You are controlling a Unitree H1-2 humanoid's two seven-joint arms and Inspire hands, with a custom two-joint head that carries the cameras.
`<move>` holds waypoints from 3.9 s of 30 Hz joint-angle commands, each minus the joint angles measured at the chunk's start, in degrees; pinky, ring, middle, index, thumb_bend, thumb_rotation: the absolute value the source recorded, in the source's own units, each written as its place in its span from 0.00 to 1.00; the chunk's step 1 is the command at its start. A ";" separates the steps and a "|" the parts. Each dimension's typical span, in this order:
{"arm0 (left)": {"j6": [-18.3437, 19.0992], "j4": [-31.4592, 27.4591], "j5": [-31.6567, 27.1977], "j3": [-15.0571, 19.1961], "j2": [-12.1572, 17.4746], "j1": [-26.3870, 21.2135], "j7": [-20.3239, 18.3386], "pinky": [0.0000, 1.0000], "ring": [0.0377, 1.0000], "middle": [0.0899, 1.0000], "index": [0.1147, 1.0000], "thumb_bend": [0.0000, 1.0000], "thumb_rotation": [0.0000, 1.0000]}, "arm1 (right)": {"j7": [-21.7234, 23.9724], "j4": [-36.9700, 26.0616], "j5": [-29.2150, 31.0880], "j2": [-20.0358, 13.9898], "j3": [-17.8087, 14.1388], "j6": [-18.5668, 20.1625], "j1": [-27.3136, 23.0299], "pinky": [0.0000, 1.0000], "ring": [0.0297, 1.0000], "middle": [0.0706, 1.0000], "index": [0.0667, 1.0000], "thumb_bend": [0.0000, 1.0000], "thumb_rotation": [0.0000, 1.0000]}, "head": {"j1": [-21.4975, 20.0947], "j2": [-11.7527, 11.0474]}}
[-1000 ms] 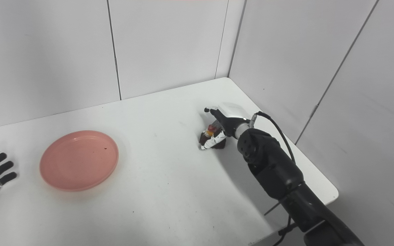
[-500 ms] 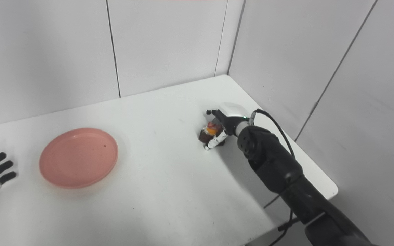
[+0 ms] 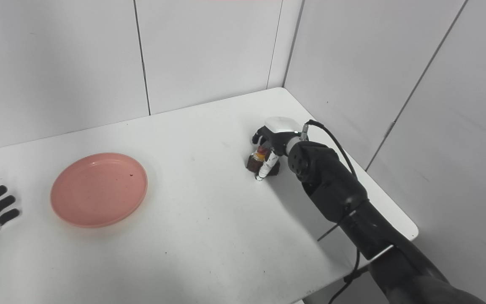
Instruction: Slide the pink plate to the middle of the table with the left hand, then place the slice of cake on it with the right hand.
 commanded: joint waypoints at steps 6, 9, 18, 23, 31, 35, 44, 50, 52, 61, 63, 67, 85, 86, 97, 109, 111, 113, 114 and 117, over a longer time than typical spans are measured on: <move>5.07 2.02 2.12 -0.60 0.79 3.28 1.84 0.81 0.86 0.87 0.86 0.53 0.80 | 2.27 0.42 -2.96 -0.56 -2.80 0.71 -0.56 0.41 0.45 0.43 0.49 0.52 0.00 | 0.38 0.04; 4.96 2.04 2.08 -0.69 0.85 3.28 1.58 0.81 0.87 0.88 0.86 0.53 0.80 | 1.73 0.13 -3.04 -0.53 -3.03 0.70 -0.32 0.40 0.44 0.42 0.49 0.52 0.00 | 0.38 0.04; 4.78 1.63 2.34 -0.85 0.69 3.46 1.85 0.81 0.86 0.88 0.86 0.52 0.82 | -0.43 -3.17 -1.23 -1.38 -3.51 0.35 -0.04 0.38 0.43 0.40 0.51 0.52 0.00 | 0.93 -0.04; 4.91 1.42 2.19 -0.97 0.34 3.55 2.08 0.81 0.87 0.88 0.86 0.51 0.82 | 0.57 -8.43 0.42 -1.12 -4.56 0.61 -0.25 0.39 0.45 0.41 0.51 0.52 0.00 | 2.06 -0.11; 5.70 -0.49 1.77 -1.77 -2.04 4.38 2.93 0.81 0.87 0.89 0.88 0.50 0.78 | 4.99 -18.41 0.40 -0.27 -1.40 0.55 -3.29 0.33 0.39 0.38 0.51 0.51 0.00 | 7.82 -1.01; 5.78 -2.42 2.94 -3.34 -3.94 4.99 4.65 0.84 0.89 0.91 0.90 0.48 0.80 | 6.63 -20.63 0.14 0.64 1.84 -0.79 -6.11 0.31 0.37 0.43 0.46 0.52 0.00 | 13.90 -1.71; 11.05 -8.63 6.16 -5.91 -9.56 5.94 12.23 0.92 0.94 0.95 0.94 0.37 0.99 | 5.57 -16.05 2.98 4.48 7.14 -6.67 -12.13 0.34 0.39 0.38 0.51 0.51 0.00 | 26.32 -3.10; 11.81 -9.12 8.70 -7.43 -13.70 5.54 16.00 0.93 0.95 0.96 0.96 0.36 1.00 | 3.12 -8.80 4.13 10.36 11.63 -13.44 -17.01 0.31 0.36 0.42 0.47 0.52 0.00 | 33.54 -4.28; 11.41 -8.63 9.34 -7.76 -14.52 5.30 16.45 0.93 0.95 0.96 0.95 0.35 1.00 | 2.71 -7.33 3.97 11.75 12.53 -14.14 -17.75 0.29 0.34 0.43 0.46 0.52 0.00 | 35.12 -4.48; 11.02 -7.79 10.99 -8.07 -16.14 4.36 16.73 0.92 0.95 0.95 0.95 0.36 1.00 | 0.78 1.75 3.36 18.92 16.85 -16.66 -21.93 0.38 0.36 0.44 0.45 0.52 0.00 | 36.69 -4.30; 11.22 -7.94 11.16 -8.10 -16.20 4.39 16.70 0.93 0.95 0.95 0.96 0.36 1.00 | 0.13 3.51 3.65 19.80 17.29 -17.39 -22.58 0.33 0.36 0.44 0.45 0.52 0.00 | 36.45 -4.22; 11.19 -7.89 11.33 -8.11 -16.15 4.38 16.52 0.93 0.96 0.95 0.96 0.36 1.00 | -1.61 7.76 3.47 21.69 17.90 -18.18 -24.27 0.28 0.33 0.42 0.47 0.52 0.00 | 36.19 -4.14; 12.53 -10.89 11.40 -8.24 -14.47 5.45 16.27 0.91 0.94 0.94 0.95 0.38 1.00 | -2.49 10.62 3.24 20.22 18.88 -17.29 -22.31 0.28 0.35 0.44 0.45 0.52 0.00 | 31.82 -1.39; 12.82 -11.43 11.47 -8.24 -14.28 5.61 16.35 0.91 0.93 0.94 0.94 0.39 1.00 | -2.47 10.38 3.04 20.04 19.10 -17.21 -21.68 0.28 0.34 0.44 0.45 0.52 0.00 | 31.54 -1.21; 13.10 -13.39 12.45 -8.08 -14.12 6.26 17.14 0.90 0.93 0.94 0.94 0.38 1.00 | 1.66 5.62 0.51 20.30 20.36 -11.79 -18.89 0.38 0.46 0.56 0.71 0.59 0.26 | 30.39 -0.39; 12.85 -14.05 13.80 -7.89 -13.85 6.65 17.13 0.90 0.92 0.93 0.94 0.40 1.00 | 6.88 -0.48 0.27 19.42 20.36 -8.42 -16.99 0.75 0.95 1.00 1.00 0.90 0.94 | 29.80 -0.28; 12.72 -13.95 13.94 -7.90 -13.74 6.62 17.10 0.91 0.92 0.93 0.94 0.40 1.00 | 6.49 -2.03 0.41 19.16 19.81 -8.92 -16.60 0.77 0.97 1.00 1.00 0.92 0.96 | 29.67 -0.30; 12.64 -14.03 14.05 -7.99 -13.57 6.65 16.95 0.91 0.92 0.94 0.94 0.40 1.00 | 6.37 -3.55 0.37 18.95 19.33 -9.04 -16.39 0.79 0.98 1.00 1.00 0.93 0.98 | 29.50 -0.29; 12.65 -14.10 14.09 -8.02 -13.50 6.67 16.91 0.91 0.92 0.94 0.94 0.40 1.00 | 6.47 -4.37 0.14 18.86 19.18 -8.97 -16.38 0.79 0.98 1.00 1.00 0.93 0.98 | 29.50 -0.29; 12.66 -14.06 14.01 -7.99 -13.38 6.64 16.83 0.91 0.92 0.94 0.94 0.40 0.99 | 7.03 -7.69 -0.56 18.38 18.63 -8.66 -16.44 0.80 0.97 1.00 1.00 0.90 1.00 | 29.25 -0.34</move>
